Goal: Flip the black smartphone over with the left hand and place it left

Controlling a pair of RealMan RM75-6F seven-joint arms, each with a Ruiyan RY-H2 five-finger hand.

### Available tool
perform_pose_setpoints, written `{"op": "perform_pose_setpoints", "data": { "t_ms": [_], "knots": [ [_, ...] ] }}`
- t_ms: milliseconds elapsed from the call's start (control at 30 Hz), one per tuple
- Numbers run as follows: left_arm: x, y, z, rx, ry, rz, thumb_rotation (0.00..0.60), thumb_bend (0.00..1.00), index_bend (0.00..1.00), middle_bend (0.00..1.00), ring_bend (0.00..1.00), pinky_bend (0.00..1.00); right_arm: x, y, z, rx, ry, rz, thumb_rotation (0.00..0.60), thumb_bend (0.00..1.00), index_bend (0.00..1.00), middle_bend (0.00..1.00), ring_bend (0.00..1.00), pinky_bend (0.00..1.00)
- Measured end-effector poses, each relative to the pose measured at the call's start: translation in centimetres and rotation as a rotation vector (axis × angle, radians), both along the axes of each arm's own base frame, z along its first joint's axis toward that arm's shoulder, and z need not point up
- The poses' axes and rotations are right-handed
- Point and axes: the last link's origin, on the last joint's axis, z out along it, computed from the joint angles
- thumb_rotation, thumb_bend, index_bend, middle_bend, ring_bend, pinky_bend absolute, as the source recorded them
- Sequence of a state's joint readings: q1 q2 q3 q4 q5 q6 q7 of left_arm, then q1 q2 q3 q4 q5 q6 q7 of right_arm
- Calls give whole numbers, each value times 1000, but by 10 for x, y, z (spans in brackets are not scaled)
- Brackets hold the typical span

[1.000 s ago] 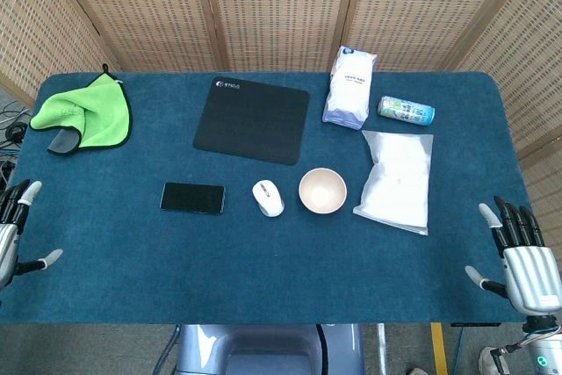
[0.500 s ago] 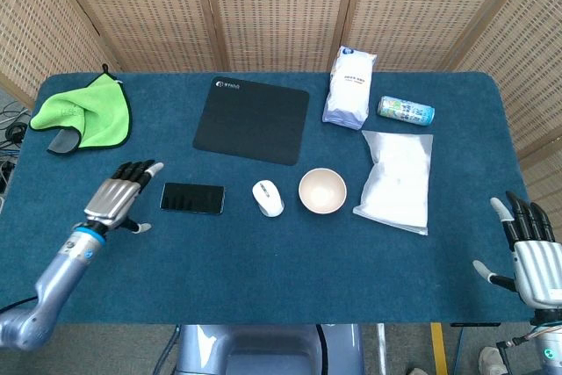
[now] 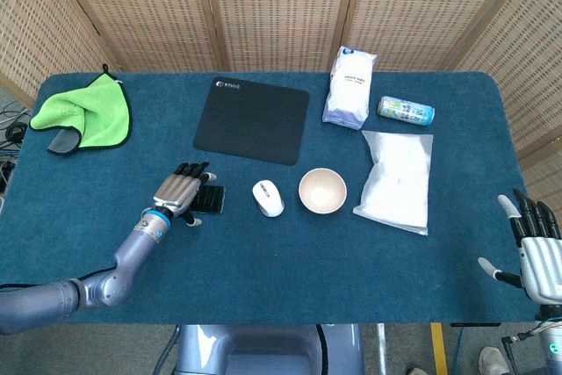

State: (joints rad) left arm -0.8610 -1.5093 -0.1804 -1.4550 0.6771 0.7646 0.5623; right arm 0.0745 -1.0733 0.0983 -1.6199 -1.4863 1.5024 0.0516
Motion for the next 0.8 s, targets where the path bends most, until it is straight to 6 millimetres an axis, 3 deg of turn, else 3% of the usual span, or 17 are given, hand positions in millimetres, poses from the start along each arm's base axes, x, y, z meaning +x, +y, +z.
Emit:
{"op": "perform_pose_setpoints", "data": {
  "t_ms": [633, 800],
  "knots": [
    [11, 15, -32, 26, 38, 80, 600, 47, 193, 0, 0, 0, -6, -3, 3, 2, -22, -21, 600, 0, 0, 0, 0, 0],
    [14, 18, -42, 34, 45, 98, 600, 48, 242, 0, 0, 0, -7, -4, 3, 2, -25, -24, 600, 0, 0, 0, 0, 0]
  ]
}}
